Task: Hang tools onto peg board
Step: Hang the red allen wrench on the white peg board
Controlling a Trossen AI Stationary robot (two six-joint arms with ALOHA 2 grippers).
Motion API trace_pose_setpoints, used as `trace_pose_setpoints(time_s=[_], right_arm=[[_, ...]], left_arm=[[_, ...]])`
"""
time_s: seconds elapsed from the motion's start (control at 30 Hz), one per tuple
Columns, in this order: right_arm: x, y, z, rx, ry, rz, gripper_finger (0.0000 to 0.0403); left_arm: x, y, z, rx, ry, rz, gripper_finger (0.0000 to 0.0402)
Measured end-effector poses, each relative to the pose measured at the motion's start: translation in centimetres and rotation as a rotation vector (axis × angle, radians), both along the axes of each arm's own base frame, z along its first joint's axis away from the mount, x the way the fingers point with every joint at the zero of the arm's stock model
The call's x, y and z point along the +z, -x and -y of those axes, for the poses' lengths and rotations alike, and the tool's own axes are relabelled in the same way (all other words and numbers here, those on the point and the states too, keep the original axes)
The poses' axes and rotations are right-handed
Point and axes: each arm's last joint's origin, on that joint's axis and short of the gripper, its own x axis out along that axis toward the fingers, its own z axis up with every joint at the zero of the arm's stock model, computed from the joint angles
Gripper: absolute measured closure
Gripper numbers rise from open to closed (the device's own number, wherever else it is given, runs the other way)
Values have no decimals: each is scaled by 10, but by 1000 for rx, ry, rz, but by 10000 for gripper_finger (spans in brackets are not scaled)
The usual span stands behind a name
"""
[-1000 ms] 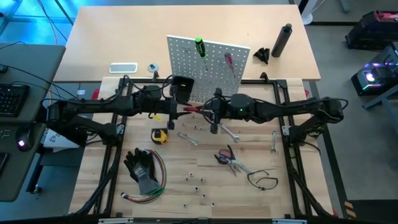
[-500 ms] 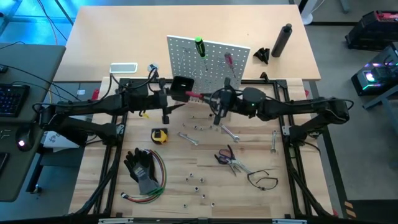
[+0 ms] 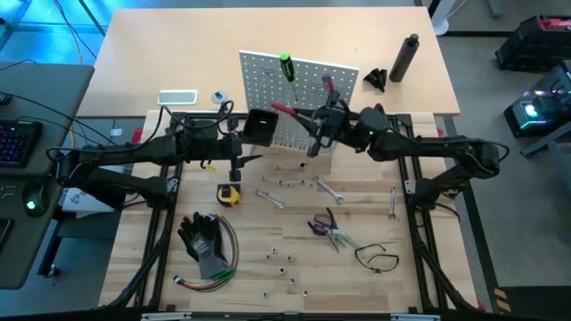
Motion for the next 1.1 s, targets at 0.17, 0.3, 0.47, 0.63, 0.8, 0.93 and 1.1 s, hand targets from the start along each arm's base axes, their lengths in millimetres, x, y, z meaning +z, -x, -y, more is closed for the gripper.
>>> trace_pose_setpoints(time_s=[0.17,0.3,0.47,0.63,0.8,0.93,1.1], right_arm=[[-13,-10,16,1,0,6,371],[-22,-14,24,-11,4,-5,371],[-21,-15,24,-21,49,12,371],[-21,-16,25,-25,62,16,371],[-31,-23,27,-35,70,-5,371],[-39,-29,29,-47,96,-11,371],[-38,-29,28,-62,119,12,371]], left_arm=[[-9,0,0,3,13,4,238],[-19,1,0,10,35,-8,238],[-24,1,1,12,46,-28,238],[-22,1,1,9,34,-8,238],[-21,0,0,8,29,9,238],[-21,0,1,7,31,4,238],[-23,1,1,8,35,-14,238]])
